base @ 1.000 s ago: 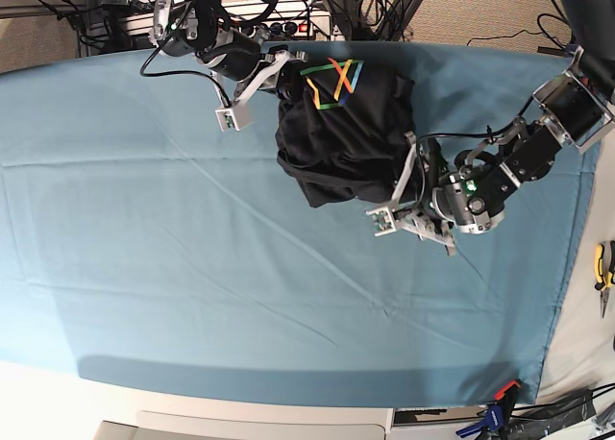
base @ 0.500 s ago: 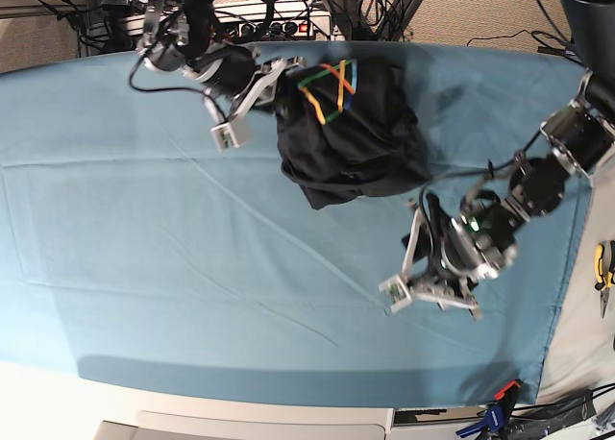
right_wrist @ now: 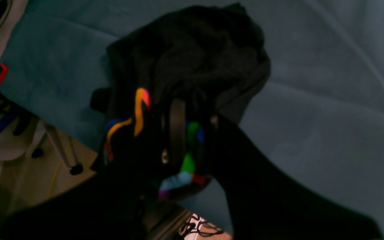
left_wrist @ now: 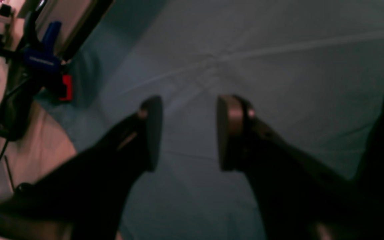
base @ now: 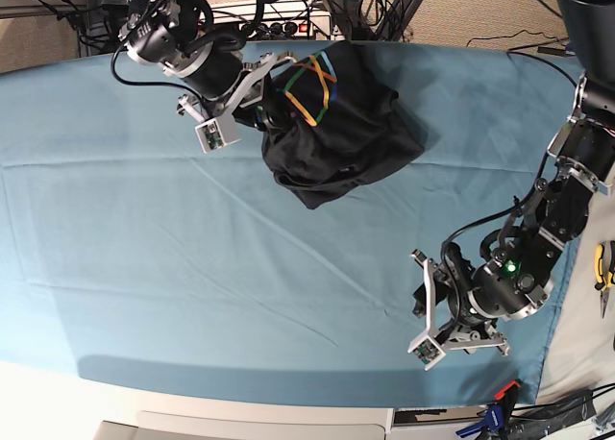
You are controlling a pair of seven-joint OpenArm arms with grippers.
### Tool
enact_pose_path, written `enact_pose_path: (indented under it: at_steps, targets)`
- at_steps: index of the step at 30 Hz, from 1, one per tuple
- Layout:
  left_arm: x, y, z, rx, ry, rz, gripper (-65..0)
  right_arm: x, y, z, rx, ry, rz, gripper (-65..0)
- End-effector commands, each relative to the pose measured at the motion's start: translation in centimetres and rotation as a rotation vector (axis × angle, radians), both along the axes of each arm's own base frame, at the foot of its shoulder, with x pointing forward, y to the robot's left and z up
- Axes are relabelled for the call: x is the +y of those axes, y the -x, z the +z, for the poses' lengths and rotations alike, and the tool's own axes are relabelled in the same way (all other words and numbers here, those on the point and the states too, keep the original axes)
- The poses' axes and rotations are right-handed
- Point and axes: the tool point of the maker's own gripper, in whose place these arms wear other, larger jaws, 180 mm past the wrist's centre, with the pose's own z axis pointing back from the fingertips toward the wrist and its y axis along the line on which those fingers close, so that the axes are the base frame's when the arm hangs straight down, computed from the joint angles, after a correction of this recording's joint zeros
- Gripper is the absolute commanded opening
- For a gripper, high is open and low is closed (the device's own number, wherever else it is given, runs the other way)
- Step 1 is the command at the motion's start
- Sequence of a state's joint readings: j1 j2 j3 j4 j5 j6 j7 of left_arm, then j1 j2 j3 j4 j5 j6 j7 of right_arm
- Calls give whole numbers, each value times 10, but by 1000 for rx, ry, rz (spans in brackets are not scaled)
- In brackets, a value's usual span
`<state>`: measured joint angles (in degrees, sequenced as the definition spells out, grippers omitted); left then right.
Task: Fold the T-shirt properly
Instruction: 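Lower the stack and open both grippers, pulling them apart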
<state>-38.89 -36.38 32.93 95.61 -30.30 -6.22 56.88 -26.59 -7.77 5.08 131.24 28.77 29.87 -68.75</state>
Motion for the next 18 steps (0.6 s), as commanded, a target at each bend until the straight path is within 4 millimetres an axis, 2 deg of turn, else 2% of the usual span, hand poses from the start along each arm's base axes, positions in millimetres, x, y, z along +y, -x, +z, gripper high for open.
enact_pose_path:
  at_steps: [1, 3, 6, 7, 13, 18]
  targets:
    - [2, -9, 21, -58, 12, 3, -380, 3, -2, 10, -32, -24, -2, -588]
    - [2, -8, 19, -54, 12, 3, -380, -1, 0, 5, -18, 7, -7, -526]
    - [2, -5, 14, -43, 12, 3, -380, -7, 2, -1, -7, 49, -18, -386]
    - [2, -4, 11, -36, 12, 3, -380, -9, 3, -2, -3, 59, -18, -373]
    - [2, 10, -15, 24, 8, 1, -380, -27, 2, -8, -1, 140, -49, -373]
    - [7, 27, -43, 102, -2, 17, -380, -54, -14, 8, -72, 147, -152, -373]
